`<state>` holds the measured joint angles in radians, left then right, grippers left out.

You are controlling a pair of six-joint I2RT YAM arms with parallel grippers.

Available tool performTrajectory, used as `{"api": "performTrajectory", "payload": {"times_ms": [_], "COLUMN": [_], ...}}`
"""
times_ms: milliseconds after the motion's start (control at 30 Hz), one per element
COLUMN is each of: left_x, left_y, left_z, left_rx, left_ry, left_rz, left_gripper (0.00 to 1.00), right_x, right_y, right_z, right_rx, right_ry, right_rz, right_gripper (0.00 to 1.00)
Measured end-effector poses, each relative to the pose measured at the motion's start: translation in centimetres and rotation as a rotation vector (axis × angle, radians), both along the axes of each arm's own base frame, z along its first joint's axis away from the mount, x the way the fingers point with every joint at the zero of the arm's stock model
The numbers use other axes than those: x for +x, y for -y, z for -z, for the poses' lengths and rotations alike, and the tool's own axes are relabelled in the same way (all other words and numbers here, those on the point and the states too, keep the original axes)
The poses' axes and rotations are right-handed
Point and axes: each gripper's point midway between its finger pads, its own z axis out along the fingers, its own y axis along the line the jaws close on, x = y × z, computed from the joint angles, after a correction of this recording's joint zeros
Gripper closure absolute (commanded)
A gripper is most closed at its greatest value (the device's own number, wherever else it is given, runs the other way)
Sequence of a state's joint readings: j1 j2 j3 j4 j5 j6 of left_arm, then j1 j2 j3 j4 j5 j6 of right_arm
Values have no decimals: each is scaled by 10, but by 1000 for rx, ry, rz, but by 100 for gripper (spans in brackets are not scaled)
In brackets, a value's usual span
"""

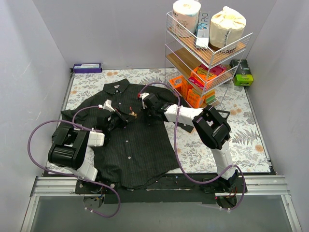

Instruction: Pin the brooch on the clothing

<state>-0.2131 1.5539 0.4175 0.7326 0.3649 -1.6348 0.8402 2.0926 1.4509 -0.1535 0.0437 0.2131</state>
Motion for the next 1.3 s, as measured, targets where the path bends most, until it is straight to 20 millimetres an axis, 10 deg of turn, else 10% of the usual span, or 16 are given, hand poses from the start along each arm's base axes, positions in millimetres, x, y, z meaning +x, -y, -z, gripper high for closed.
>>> {"api": "performTrajectory", "payload": {"times_ms": [267, 800, 1300], "left_x": [1, -2, -8], "left_y": [1, -6, -13], "left_z": [8, -10, -11], "left_rx": [-11, -7, 15], "left_ry": [-13, 34, 31], "left_rz": [-5, -42, -70], "left_gripper": [100, 100, 100], "right_x": [2, -5, 8], "right_y": [-1, -7, -8], "right_z": [1, -2, 0], "right_rx": [66, 1, -111], "right_ry": [-38, 24, 125], "right_rz": [12, 34, 64], "right_gripper": [97, 50, 52]}}
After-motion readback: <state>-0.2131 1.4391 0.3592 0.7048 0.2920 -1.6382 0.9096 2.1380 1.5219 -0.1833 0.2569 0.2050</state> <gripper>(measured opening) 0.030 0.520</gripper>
